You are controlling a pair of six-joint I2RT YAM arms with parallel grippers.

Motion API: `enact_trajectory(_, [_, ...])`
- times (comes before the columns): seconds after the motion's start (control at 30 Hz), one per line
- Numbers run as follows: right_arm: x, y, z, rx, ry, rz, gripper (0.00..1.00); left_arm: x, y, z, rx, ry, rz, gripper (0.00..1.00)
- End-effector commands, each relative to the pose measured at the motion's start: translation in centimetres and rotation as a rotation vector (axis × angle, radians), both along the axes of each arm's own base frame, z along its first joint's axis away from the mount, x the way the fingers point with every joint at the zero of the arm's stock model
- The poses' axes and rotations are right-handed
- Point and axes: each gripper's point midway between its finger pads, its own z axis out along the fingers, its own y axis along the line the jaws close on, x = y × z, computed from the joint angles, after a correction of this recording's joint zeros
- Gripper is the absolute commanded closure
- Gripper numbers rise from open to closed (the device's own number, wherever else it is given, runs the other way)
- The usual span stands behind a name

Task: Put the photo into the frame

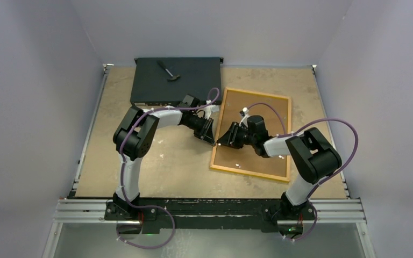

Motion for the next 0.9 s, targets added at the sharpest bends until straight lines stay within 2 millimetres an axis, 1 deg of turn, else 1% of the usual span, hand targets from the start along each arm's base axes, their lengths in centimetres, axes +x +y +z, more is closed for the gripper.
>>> enact_trajectory(0.0, [-2.2,-0.6,-1.8,-0.05,0.069,-0.011,0.63,-2.0,0.3,-2.1,0.053,0.026,-0.038,1.0])
enact_trajectory(0.17, [-2.2,-0.7,-1.9,-0.063,0.067,-0.01,0.63,-1.9,0.4,-2.1,0.056,0.027,-0.036,1.0])
enact_trajectory(0.4, [-1.2,-0.8,-2.6,-0.092,0.051,-0.027,0.62,-2.0,0.4,-2.2,0.061,0.029,-0.04,1.0])
enact_trajectory(0.53, [-0.5,-0.6,-2.3,-0.09,0.032,-0.026,0.62,-2.0,0.5,-2.3,0.063,0.031,-0.043,1.0])
enact_trajectory(0.87, [-0.1,-0.5,-2.9,-0.095,0.018,-0.028,0.62,-2.1,0.5,-2.3,0.065,0.036,-0.047,1.0])
